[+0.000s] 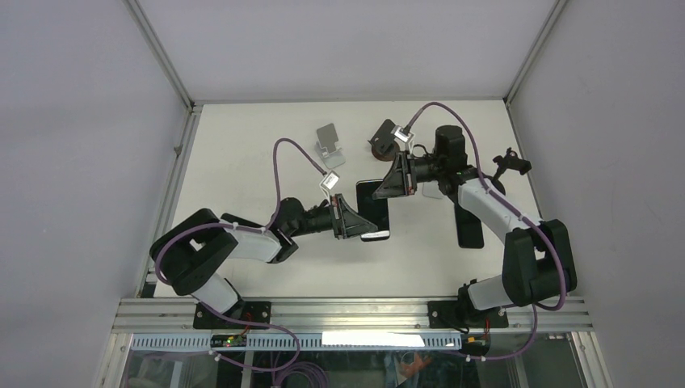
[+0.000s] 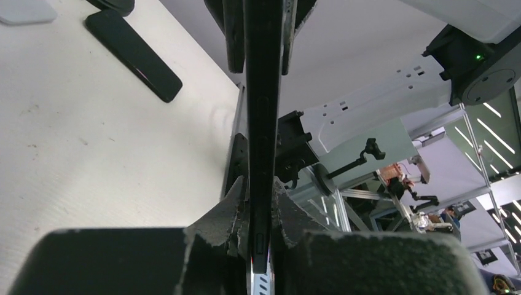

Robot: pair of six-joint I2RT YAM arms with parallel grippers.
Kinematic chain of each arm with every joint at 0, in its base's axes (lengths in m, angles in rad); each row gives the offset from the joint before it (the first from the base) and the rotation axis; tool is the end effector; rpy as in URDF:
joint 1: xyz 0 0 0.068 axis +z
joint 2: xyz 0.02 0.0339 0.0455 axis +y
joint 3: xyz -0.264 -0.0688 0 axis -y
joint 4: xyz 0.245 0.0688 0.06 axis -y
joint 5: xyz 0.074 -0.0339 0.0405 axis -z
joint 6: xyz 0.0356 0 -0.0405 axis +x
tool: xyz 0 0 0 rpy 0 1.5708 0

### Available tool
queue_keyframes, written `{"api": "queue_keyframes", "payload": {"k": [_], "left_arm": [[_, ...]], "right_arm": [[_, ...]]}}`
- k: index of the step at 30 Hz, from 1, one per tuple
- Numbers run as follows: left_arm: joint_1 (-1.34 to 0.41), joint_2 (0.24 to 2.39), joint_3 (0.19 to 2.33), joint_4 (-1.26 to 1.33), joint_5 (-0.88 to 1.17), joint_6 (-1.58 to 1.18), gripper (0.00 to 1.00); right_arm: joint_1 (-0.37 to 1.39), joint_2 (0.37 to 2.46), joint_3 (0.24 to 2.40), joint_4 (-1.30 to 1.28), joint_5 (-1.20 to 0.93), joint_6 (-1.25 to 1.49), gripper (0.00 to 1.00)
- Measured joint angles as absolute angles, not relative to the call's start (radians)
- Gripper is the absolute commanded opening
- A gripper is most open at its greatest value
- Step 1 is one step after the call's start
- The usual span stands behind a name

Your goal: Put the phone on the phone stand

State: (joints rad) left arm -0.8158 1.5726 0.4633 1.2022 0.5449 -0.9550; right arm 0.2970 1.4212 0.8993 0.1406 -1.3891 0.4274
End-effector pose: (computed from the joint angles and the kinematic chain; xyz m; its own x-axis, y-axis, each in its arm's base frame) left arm 0.1834 -0.2219 0.1945 -0.7604 -0.2106 -0.6144 0.6159 0.0663 -0.7850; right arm 0.2743 0.1206 0.2745 -0.7076 -0.1382 -0.6930 -0.6950 -0.0407 0.7178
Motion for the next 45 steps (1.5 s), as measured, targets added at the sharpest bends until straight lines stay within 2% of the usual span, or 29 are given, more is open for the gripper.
{"api": "queue_keyframes", "payload": {"k": [4,9,13,16,19,21,27,30,37,45], "left_arm": [[-0.81,1.548,0.471,1.127,0.585,-0.919,0.0],[-0.803,1.433,0.54,0.834,0.627,-0.768,0.0],[-0.803,1.36,0.592,0.6,0.662,-0.643,0.0],[-0.803,1.348,0.645,0.451,0.691,-0.562,0.0],[-0.803,1.348,0.687,0.337,0.722,-0.496,0.0],[-0.804,1.348,0.702,0.296,0.741,-0.466,0.04],[-0.797,1.338,0.729,0.219,0.723,-0.424,0.51],[-0.781,1.3,0.728,0.179,0.675,-0.426,0.64],[-0.735,1.024,0.695,0.009,0.411,-0.395,0.79],[-0.718,0.727,0.548,-0.101,0.193,-0.41,0.83]], "right_arm": [[0.297,1.422,0.949,-0.081,-1.4,0.237,0.25],[0.297,1.446,1.128,-0.545,-1.398,-0.195,0.42],[0.31,1.463,1.195,-0.776,-1.388,-0.422,0.44],[0.341,1.475,1.202,-0.896,-1.369,-0.536,0.33],[0.371,1.489,1.208,-0.981,-1.341,-0.632,0.08],[0.377,1.498,1.214,-1.027,-1.329,-0.683,0.0],[0.381,1.501,1.251,-1.11,-1.302,-0.773,0.0],[0.379,1.501,1.272,-1.14,-1.263,-0.788,0.0],[0.289,1.56,1.422,-1.108,-1.172,-0.736,0.0],[0.111,1.721,1.545,-0.689,-1.002,-0.404,0.0]]}}
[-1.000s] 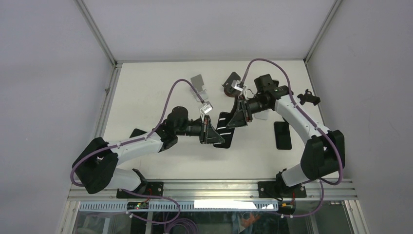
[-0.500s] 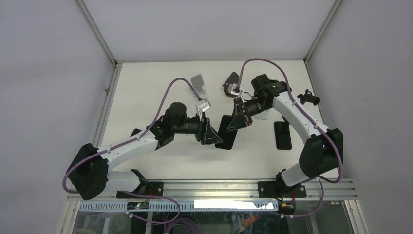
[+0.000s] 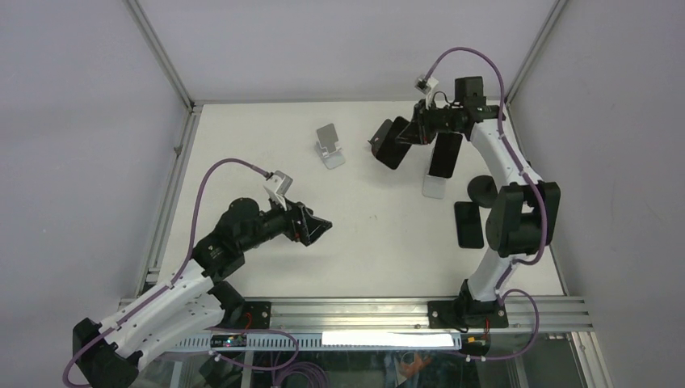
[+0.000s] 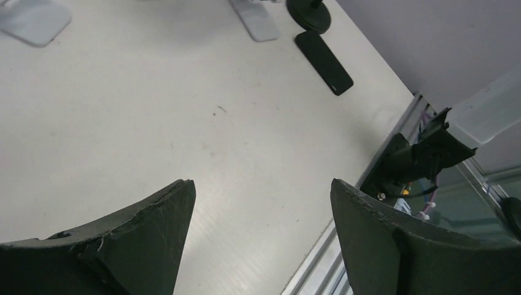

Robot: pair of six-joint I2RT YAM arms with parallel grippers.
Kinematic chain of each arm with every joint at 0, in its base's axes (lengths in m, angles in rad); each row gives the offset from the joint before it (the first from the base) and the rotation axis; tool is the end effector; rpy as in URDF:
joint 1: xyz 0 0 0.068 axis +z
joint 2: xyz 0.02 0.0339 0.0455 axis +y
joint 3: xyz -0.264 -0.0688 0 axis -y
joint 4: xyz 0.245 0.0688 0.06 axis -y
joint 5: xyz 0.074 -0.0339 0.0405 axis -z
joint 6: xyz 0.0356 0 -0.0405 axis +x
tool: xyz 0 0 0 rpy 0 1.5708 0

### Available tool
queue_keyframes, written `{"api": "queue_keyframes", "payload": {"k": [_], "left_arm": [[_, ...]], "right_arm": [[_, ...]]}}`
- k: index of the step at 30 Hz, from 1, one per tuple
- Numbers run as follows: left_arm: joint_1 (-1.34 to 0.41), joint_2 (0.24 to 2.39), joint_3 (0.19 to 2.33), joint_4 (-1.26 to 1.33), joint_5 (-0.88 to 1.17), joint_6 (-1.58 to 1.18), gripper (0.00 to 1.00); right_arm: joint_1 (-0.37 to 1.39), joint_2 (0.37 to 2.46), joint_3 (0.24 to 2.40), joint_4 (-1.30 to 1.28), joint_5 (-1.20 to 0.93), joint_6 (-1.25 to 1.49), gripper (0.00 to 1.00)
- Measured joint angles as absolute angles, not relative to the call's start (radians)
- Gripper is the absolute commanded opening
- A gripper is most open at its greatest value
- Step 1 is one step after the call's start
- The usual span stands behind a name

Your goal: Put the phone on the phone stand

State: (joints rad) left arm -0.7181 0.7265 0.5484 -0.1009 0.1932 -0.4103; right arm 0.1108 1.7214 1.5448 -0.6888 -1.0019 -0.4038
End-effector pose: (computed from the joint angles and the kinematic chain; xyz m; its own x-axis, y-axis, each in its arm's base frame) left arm 0.1304 -0.1230 0.2745 -0.5032 -0.0802 -0.8604 0.6369 0.6386 -0.4319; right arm 0.3662 0.0709 0.3196 -0.4591 -0.2641 -0.8482 -0.8513 0.4037 0.3351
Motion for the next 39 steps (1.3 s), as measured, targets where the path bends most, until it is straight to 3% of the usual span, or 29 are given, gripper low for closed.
{"api": "queue_keyframes", "payload": {"k": [12,30,34,39], "left_arm": [[-0.718,0.653,0.484,-0.182,0.076,-0.435,0.84],[-0.718,0.7,0.484,-0.192,0.046,-0.434,0.86],[-0.718,0.7,0.484,-0.192,0.031,-0.434,0.86],[-0.718,0.701,0.484,-0.192,0.027,-0.434,0.86]], "right_arm": [[0.106,2.045,1.883,-0.526,-0.822,-0.191,0.0],[0.125,2.228,2.021,-0.556,-0.739,-0.124,0.03],[0.138,2.245,2.021,-0.585,-0.73,-0.128,0.09],[0.145,2.249,2.021,-0.59,-0.722,-0.132,0.27]]}}
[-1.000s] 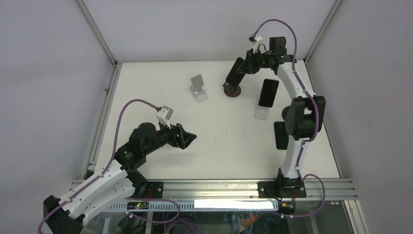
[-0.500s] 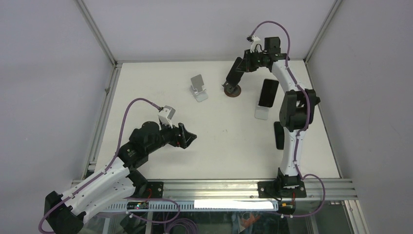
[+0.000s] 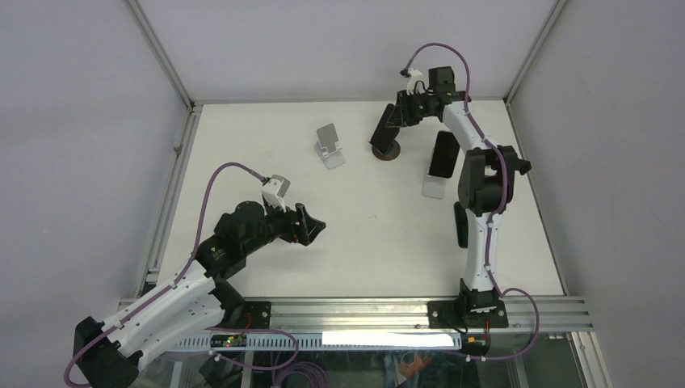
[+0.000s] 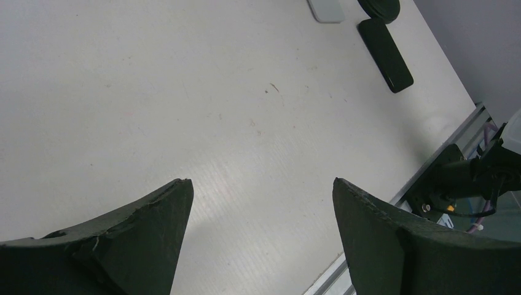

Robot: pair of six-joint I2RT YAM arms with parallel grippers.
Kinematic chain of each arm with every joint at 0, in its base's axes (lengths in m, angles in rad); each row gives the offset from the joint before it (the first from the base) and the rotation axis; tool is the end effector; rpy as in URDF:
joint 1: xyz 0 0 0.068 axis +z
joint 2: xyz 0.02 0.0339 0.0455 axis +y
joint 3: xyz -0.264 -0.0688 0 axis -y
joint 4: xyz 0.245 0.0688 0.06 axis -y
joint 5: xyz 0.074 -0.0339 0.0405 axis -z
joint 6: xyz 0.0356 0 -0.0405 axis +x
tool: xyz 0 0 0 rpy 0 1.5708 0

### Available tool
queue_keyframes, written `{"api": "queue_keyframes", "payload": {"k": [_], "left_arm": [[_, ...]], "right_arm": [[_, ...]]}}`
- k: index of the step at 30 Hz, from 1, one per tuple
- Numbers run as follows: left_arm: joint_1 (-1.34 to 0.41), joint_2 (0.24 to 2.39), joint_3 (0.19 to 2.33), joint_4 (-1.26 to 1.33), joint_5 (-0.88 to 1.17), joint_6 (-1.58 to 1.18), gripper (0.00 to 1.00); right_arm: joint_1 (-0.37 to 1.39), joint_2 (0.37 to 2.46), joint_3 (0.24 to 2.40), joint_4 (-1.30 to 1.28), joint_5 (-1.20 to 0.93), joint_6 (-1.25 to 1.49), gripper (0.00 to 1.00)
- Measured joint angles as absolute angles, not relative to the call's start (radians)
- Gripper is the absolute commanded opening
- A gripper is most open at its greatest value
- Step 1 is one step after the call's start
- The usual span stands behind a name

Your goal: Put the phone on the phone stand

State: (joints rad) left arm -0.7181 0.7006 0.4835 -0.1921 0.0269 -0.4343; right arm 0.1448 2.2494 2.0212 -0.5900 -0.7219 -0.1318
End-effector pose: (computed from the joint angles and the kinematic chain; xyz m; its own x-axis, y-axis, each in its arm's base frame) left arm 0.1281 -0.1132 0.2459 -0.5564 -0.0724 -0.8278 0.4874 0.7783 -0.3957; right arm 0.4981 0.0964 0.2485 -0.6430 -0.1935 -0.7410 -0.6454 0.6578 0.3883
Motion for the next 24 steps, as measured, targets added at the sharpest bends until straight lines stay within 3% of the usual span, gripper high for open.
{"api": "queue_keyframes", "payload": {"k": [12,17,24], "left_arm": [[-0.718,0.691,0.484,-0.194,0.027,-0.437,0.87],[-0.718,0.678,0.484,-0.194,0.027,-0.453,0.87],[-0.718,0.673,0.484,-0.196,0.026,-0.481,0.87]], "right_arm": [[0.162,2.251,2.081,-0.658,-0.667,-0.167,0.8],[0.156,2.251,2.117,-0.67,-0.604,-0.201,0.9],[0.147,2.239,2.126,-0.713,-0.534,-0.246,0.91]]}}
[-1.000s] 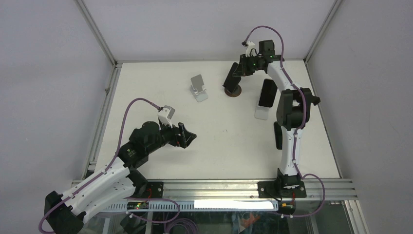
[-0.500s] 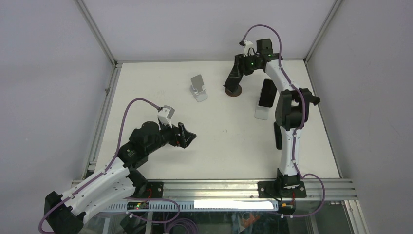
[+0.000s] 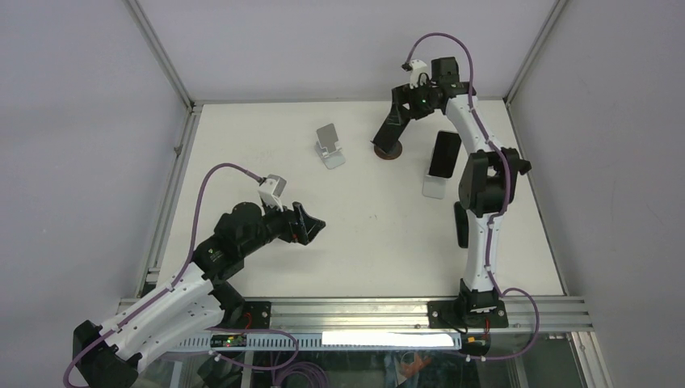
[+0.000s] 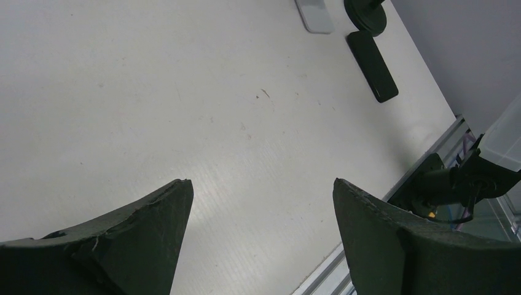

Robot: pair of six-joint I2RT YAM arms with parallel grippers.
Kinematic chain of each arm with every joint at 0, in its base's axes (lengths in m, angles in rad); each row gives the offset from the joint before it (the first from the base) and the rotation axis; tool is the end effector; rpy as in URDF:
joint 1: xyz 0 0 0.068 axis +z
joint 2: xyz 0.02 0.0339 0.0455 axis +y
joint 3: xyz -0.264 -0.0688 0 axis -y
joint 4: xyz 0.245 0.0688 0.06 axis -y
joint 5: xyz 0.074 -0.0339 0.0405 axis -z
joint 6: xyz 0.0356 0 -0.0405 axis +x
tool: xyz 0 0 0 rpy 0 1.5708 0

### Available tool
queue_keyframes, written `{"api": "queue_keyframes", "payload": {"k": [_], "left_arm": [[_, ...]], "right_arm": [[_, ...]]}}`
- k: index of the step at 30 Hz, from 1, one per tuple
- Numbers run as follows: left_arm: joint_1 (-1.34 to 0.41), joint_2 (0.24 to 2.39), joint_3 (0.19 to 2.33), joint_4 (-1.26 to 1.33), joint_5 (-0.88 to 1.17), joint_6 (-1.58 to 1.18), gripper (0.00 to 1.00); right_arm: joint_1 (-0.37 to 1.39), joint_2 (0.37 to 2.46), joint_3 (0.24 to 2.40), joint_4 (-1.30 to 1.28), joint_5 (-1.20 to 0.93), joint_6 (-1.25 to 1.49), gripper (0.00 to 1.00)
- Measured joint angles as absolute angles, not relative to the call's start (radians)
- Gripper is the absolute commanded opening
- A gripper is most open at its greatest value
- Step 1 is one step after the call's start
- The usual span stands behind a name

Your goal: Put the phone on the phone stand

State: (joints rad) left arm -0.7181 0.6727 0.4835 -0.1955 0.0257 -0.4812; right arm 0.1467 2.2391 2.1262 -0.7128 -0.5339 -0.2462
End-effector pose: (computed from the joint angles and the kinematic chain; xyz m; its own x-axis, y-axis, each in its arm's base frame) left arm 0.1252 -0.1106 0.2497 -0.5632 -0.1223 -0.8172 0.4681 0.7677 -0.4376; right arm 0.4967 0.0917 0.2758 -0.5913 -0.2995 -0.7488 -0.6303 0.7508 0.1975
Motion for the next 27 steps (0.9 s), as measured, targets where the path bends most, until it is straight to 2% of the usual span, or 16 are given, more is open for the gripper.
{"api": "queue_keyframes", "payload": {"k": [6,13,19,24,27], "left_arm": [[-0.718,0.667,0.484,-0.209,0.017,-0.508,0.87],[-0.718,0.643,0.484,-0.258,-0.059,-0.572,0.97],[-0.717,0.628,0.483,-0.33,-0.154,-0.651,0.99],[-0.69,0.635,0.484,-0.406,-0.228,-0.73,0.99],[-0.64,0.659,0.49,-0.452,-0.242,-0.771,0.99]], "right_arm": [[0.144,2.18,2.126,-0.746,-0.509,-0.275,0.91],[0.141,1.957,2.005,-0.772,-0.549,-0.299,0.91],[0.139,1.629,1.749,-0.786,-0.712,-0.346,0.99],[0.139,1.37,1.421,-0.785,-0.921,-0.408,0.99],[0.139,1.291,1.217,-0.77,-1.066,-0.442,0.99]]}}
